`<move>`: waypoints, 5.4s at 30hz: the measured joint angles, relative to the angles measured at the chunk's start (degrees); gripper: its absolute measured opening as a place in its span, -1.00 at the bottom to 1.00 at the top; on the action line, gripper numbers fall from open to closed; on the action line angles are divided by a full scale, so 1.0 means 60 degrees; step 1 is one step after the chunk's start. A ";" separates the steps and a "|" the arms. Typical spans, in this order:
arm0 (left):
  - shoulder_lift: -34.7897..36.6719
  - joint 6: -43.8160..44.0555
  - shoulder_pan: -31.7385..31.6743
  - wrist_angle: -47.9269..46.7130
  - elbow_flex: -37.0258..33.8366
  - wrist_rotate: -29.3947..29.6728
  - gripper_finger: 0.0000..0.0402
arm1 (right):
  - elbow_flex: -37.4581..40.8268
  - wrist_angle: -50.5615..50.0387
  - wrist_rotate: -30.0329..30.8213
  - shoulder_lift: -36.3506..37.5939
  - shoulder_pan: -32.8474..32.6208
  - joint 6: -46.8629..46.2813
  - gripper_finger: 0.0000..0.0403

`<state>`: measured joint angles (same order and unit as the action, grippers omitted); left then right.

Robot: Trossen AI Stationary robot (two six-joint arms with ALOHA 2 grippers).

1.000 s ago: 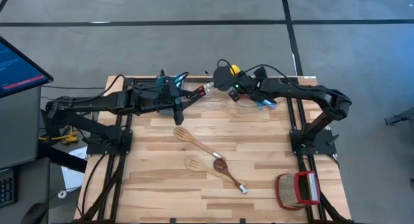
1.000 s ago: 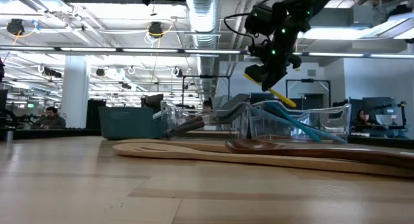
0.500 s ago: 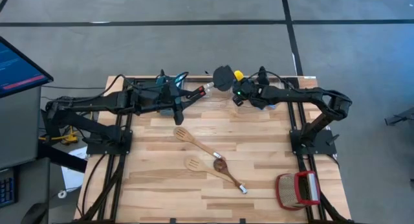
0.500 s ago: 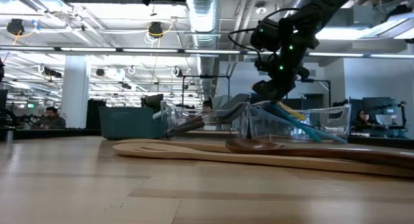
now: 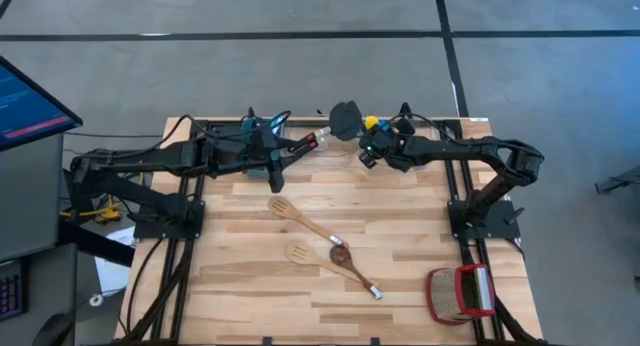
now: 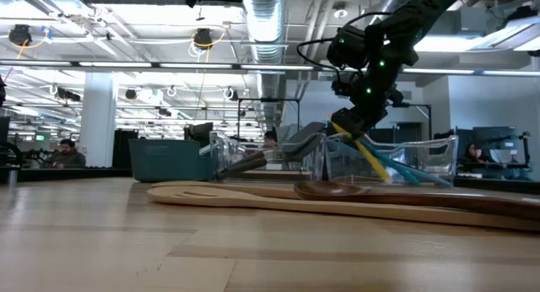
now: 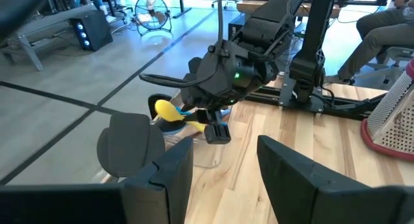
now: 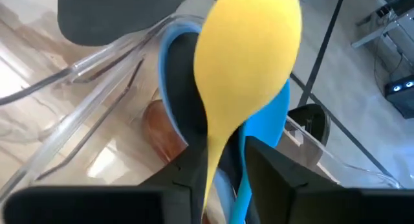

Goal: Pick & Place Kitchen Items
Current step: Put the yellow serving spoon into the right transparent bin, then put the brown serving spoon into the right transparent bin

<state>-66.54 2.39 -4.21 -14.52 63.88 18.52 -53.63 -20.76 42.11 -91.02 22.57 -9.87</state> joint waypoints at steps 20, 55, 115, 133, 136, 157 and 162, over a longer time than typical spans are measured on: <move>0.0000 0.0430 0.0000 -0.0015 0.0000 -0.0044 -0.21 | -0.1926 -0.0709 -0.0137 0.1684 -0.0599 0.1717 -0.42; 0.0002 0.0433 0.0034 -0.0005 0.0000 -0.0080 -0.21 | -0.2443 -0.0921 -0.3786 0.4831 -0.4396 -0.2157 -0.73; 0.0004 0.4152 0.3092 -0.0120 0.0007 -0.2605 -0.21 | -0.4583 0.1580 -0.0939 0.1770 -1.0397 -0.5276 -1.00; 0.0004 0.4073 0.3167 -0.0193 0.0004 -0.2605 -0.21 | -1.0297 -0.8189 -0.3563 -0.2639 -1.0339 -1.2173 -1.00; 0.0004 0.4073 0.3166 -0.0193 0.0004 -0.2597 -0.21 | -1.0302 -0.8326 -0.4613 -0.3198 -1.0322 -1.2444 -1.00; 0.0000 0.4073 0.3166 -0.0194 0.0000 -0.2605 -0.21 | -1.0286 -0.9387 -0.5789 -0.5394 -0.9180 -1.1790 -0.84; 0.0000 0.4076 0.3166 -0.0248 0.0000 -0.2605 -0.21 | -1.0070 -0.9622 -0.6060 -0.5520 -0.8970 -1.1018 -0.62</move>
<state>-66.54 26.85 14.79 -16.01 63.88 2.89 -114.05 -78.49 5.75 -124.14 -31.25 -75.98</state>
